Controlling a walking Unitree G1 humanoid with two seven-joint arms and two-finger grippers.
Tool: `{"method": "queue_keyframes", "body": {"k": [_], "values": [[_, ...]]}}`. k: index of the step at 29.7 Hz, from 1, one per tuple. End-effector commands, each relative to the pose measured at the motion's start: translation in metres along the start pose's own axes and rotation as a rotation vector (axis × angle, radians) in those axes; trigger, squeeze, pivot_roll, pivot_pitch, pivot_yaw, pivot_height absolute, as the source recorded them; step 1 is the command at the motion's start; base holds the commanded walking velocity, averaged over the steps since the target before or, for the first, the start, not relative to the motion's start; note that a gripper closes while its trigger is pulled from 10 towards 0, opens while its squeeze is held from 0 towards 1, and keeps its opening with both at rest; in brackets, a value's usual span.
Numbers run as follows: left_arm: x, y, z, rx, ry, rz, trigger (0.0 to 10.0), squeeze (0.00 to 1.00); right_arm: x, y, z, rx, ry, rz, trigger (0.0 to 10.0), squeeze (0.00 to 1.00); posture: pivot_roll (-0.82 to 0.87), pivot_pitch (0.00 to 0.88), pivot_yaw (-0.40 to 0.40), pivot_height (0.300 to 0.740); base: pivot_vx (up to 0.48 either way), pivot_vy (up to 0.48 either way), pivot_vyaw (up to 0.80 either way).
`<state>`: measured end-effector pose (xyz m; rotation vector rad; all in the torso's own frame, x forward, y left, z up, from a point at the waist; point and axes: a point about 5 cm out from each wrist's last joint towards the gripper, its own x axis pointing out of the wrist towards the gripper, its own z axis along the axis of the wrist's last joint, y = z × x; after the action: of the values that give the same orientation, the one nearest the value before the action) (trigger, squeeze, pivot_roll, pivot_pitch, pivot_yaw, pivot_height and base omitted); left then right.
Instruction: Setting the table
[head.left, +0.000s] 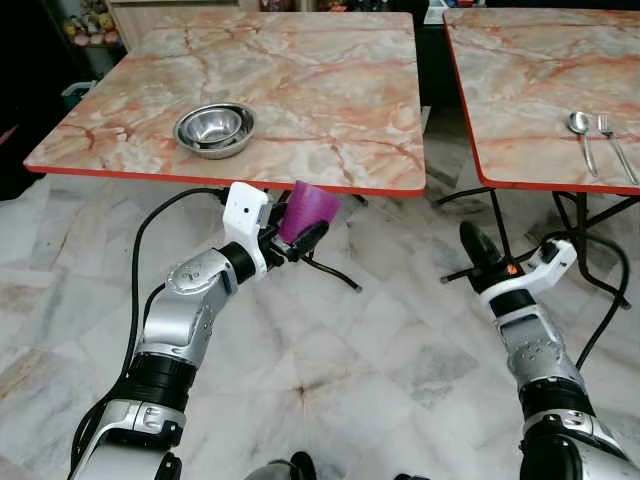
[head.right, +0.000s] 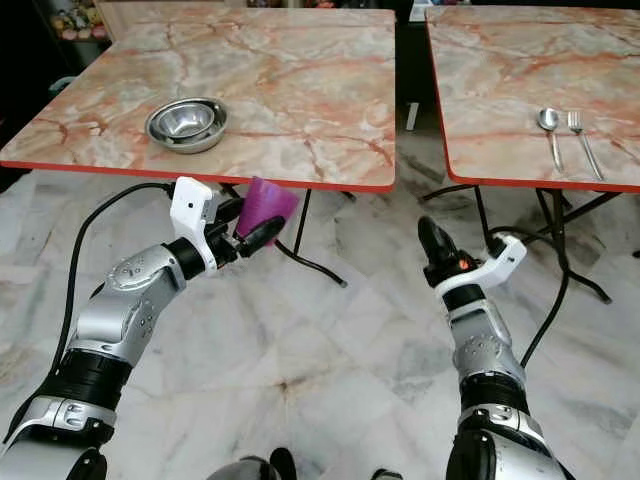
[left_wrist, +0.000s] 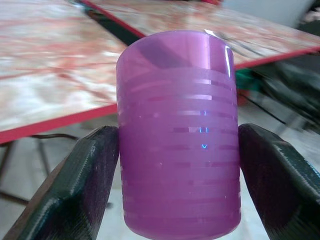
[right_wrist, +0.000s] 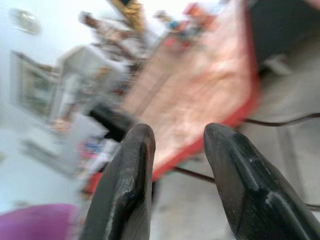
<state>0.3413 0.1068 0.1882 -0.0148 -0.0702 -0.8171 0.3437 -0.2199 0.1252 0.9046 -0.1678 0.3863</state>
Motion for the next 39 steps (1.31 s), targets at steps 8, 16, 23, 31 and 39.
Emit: {"method": "queue_keyframes", "body": {"k": [8, 16, 23, 31, 39], "values": [[0.000, -0.019, 0.009, -0.070, -0.017, -0.180, 10.0, 0.00, -0.003, 0.023, -0.004, 0.173, 0.019, 0.192, 10.0, 0.00, -0.01, 0.140, 0.071, 0.740, 0.000, 0.000, 0.00], [0.001, -0.020, 0.014, -0.056, -0.027, -0.188, 10.0, 0.00, -0.006, 0.025, -0.011, 0.216, 0.034, 0.185, 10.0, 0.00, -0.01, 0.142, 0.067, 0.740, 0.000, 0.000, 0.00], [0.003, -0.020, 0.016, -0.022, -0.020, -0.169, 10.0, 0.00, -0.009, 0.014, -0.018, 0.135, 0.093, 0.056, 10.0, 0.00, -0.02, 0.142, 0.066, 0.740, 0.000, 0.000, 0.00], [0.009, -0.018, 0.021, 0.054, -0.044, -0.104, 10.0, 0.00, -0.010, 0.014, -0.023, 0.274, 0.155, 0.038, 10.0, 0.00, -0.02, 0.143, 0.061, 0.740, 0.000, 0.000, 0.00], [0.013, -0.024, 0.023, 0.181, -0.067, -0.102, 10.0, 0.00, -0.005, 0.021, -0.016, 0.371, 0.119, 0.075, 10.0, 0.00, -0.02, 0.143, 0.062, 0.740, 0.000, 0.000, 0.00]]}}
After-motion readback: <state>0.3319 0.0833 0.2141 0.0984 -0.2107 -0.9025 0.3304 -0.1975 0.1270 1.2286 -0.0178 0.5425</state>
